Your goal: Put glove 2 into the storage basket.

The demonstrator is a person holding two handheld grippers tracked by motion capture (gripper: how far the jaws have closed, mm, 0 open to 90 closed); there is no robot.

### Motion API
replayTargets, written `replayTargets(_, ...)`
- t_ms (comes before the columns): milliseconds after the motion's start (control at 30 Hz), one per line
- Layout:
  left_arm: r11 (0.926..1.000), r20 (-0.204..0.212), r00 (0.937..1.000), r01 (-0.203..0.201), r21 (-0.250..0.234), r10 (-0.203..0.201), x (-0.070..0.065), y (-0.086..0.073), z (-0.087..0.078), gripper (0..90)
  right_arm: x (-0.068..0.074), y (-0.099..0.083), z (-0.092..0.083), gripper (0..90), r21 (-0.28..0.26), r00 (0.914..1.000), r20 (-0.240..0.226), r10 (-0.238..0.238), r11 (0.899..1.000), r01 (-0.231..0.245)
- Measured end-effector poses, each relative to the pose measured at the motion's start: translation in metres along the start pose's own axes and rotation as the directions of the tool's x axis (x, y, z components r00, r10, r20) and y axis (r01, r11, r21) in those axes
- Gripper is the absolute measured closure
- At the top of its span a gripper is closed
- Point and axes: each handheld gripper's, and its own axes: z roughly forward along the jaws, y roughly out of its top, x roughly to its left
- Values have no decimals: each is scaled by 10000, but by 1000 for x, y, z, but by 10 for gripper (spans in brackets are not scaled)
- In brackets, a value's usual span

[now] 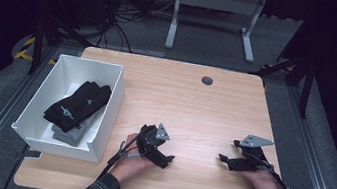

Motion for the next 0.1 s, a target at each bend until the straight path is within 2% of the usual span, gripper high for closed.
replayTargets(100, 10000, 7, 10000, 9, -2, -9, 0, 0, 0, 1, 0, 0, 0, 155, 2, 10000, 0, 3, 10000, -3)
